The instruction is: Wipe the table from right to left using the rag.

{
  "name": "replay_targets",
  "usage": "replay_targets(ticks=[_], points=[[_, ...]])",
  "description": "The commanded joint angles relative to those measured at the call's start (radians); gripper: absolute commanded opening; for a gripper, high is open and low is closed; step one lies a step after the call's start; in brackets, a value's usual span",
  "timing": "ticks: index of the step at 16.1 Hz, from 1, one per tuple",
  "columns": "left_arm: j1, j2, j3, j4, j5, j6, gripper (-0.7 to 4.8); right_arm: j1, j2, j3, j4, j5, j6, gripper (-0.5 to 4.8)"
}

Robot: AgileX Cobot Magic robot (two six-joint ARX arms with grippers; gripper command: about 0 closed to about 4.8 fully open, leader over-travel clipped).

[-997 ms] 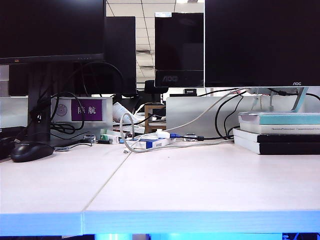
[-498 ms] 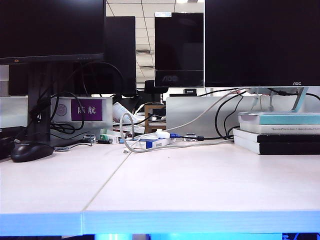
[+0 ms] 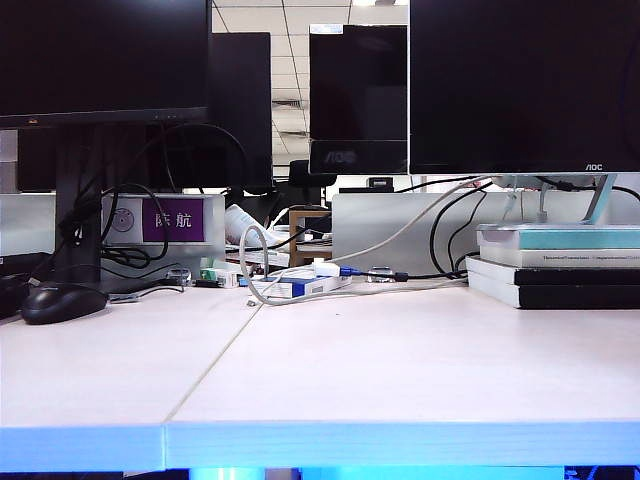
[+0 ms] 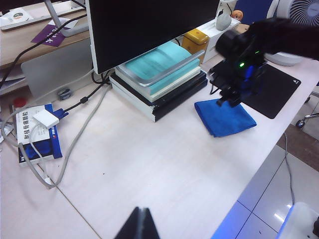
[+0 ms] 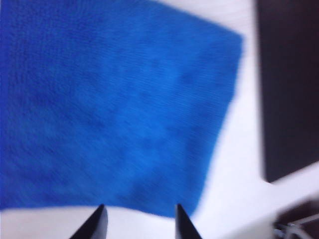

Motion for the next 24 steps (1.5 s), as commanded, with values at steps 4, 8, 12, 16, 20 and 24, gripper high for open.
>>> replay_targets(ticks=[4,8,12,16,20,24], points=[[0.000,-0.003,0.003,0.021,0.003,0.023,-0.05,-0.013,0.032,-0.022,0.130,-0.096,0.040,2.34],[0.000,-0.003,0.003,0.040,0.002,0.023,-0.05,-0.050,0.032,-0.075,0.166,-0.159,0.042,2.34],[0.000,-0.003,0.003,0.043,0.002,0.022,-0.05,-0.074,0.032,-0.083,0.221,-0.164,0.032,2.34],[0.001,-0.003,0.003,0.043,0.002,0.022,-0.05,-0.085,0.033,-0.084,0.285,-0.164,0.031,2.33],[0.000,-0.003,0.003,0.043,0.003,0.022,-0.05,-0.095,0.035,-0.128,0.334,-0.168,0.010,2.33],[0.001,-0.003,0.003,0.042,0.003,0.019,-0.05,-0.124,0.035,-0.185,0.381,-0.168,0.009,2.33]])
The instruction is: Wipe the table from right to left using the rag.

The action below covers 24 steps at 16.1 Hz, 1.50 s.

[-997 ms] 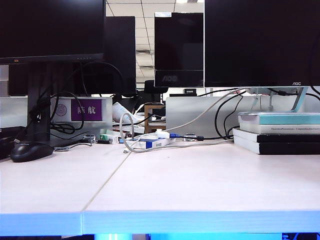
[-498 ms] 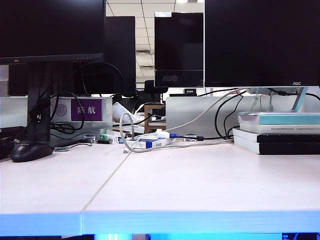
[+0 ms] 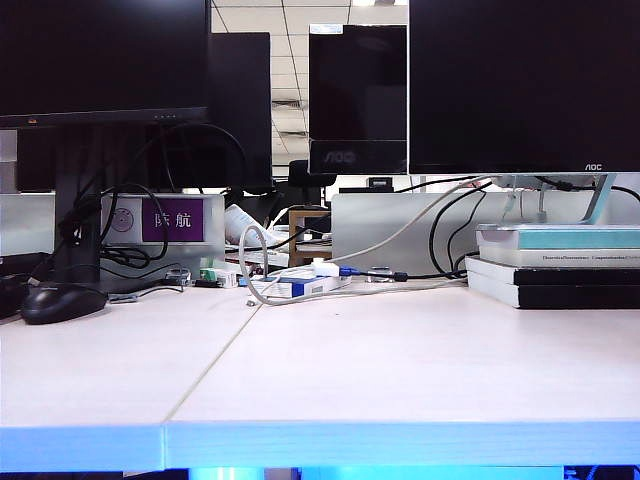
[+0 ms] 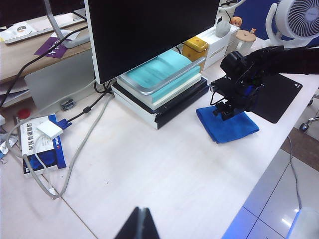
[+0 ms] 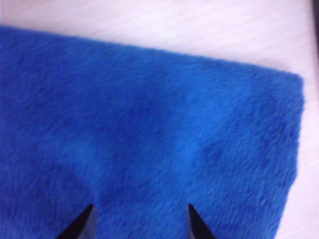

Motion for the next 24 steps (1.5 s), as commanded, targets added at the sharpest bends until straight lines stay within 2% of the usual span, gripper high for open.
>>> replay_targets(ticks=[1,10,11,12,13,21,24], points=[[0.000,-0.003,0.003,0.012,0.003,0.000,-0.05,-0.013,-0.005,-0.001,0.043,0.000,-0.003,2.33],[0.000,-0.003,0.002,0.005,0.003,0.000,-0.05,-0.012,0.083,-0.003,0.044,-0.031,-0.019,2.29],[0.000,-0.003,0.002,0.005,0.003,-0.001,-0.05,-0.012,0.089,-0.003,0.043,-0.030,-0.019,1.93],[0.000,-0.003,0.002,0.005,0.003,-0.001,-0.05,-0.012,0.090,-0.008,0.044,-0.021,-0.019,0.17],[0.000,-0.003,0.002,0.006,0.003,0.000,-0.05,-0.012,0.090,-0.008,0.039,-0.019,-0.023,-0.06],[0.000,-0.003,0.002,0.006,0.003,0.000,-0.05,0.014,0.089,-0.008,-0.097,-0.019,-0.026,-0.06],[0.000,-0.003,0.002,0.005,0.003,0.000,-0.05,0.083,0.089,-0.008,-0.126,-0.023,-0.027,-0.06]])
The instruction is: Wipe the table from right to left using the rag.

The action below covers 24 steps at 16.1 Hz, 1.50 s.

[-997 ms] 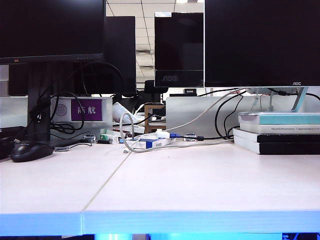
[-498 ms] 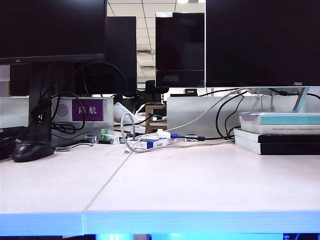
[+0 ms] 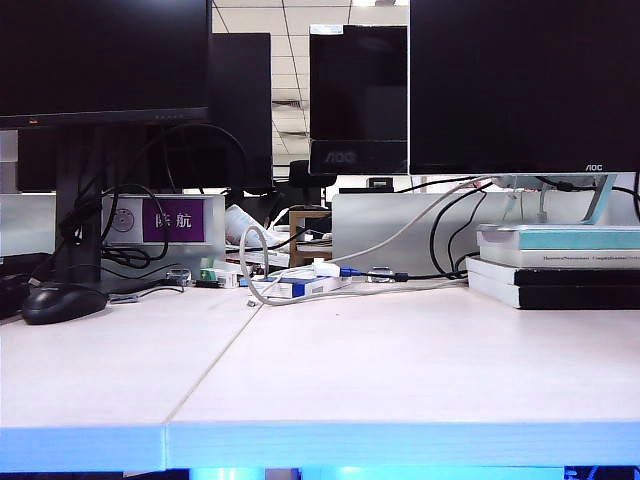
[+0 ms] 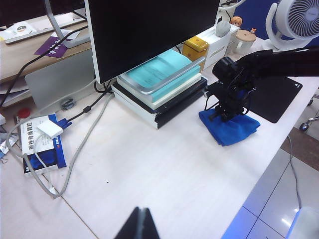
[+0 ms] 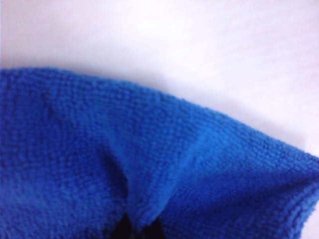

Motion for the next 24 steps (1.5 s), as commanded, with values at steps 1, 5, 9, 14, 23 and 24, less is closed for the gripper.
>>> replay_targets(ticks=[1,5,9,14,23,24], points=[[0.000,-0.003,0.002,0.006,0.003,0.000,-0.05,0.049,0.023,-0.022,-0.114,-0.037,-0.003,-0.06],[0.000,-0.003,0.002,0.006,0.003,0.000,-0.05,0.106,0.023,-0.022,-0.185,-0.049,-0.003,-0.06],[0.000,-0.003,0.002,0.006,0.003,0.000,-0.05,0.140,0.021,-0.022,-0.262,-0.091,-0.003,-0.06],[0.000,-0.003,0.002,0.007,0.003,0.000,-0.05,0.153,0.019,-0.022,-0.289,-0.159,-0.002,-0.06],[0.000,-0.003,0.002,0.006,0.003,0.000,-0.05,0.313,0.019,-0.022,-0.254,-0.172,0.006,-0.06],[0.000,-0.003,0.002,0.006,0.004,0.000,-0.05,0.339,0.019,-0.022,-0.237,-0.172,0.011,-0.06]])
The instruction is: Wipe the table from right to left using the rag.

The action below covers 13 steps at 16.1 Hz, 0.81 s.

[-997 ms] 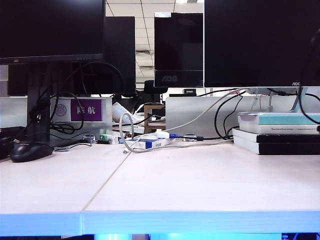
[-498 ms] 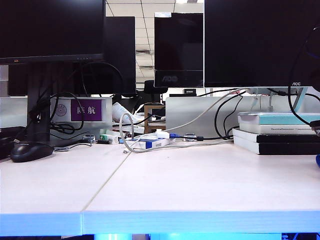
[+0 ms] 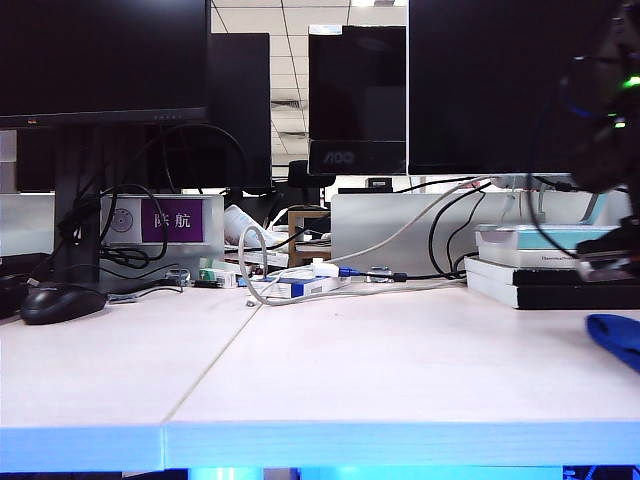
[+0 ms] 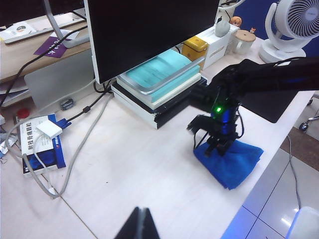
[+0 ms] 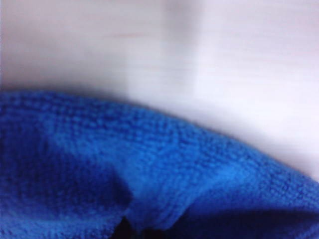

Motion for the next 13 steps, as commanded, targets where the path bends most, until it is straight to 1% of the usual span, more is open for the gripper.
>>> replay_targets(ticks=[1,3,6,13], points=[[0.000,-0.003,0.002,0.006,0.004,0.000,-0.05,0.081,0.022,-0.015,0.097,-0.078,0.018,-0.06],[0.000,-0.003,0.002,0.004,0.004,0.000,-0.05,0.117,0.022,-0.015,0.122,-0.107,0.024,-0.06],[0.000,-0.003,0.002,-0.017,0.003,0.000,-0.05,0.201,0.022,-0.015,0.177,-0.155,0.029,-0.06],[0.000,-0.003,0.002,-0.042,0.003,0.000,-0.05,0.348,0.022,-0.015,0.251,-0.165,0.041,-0.06]])
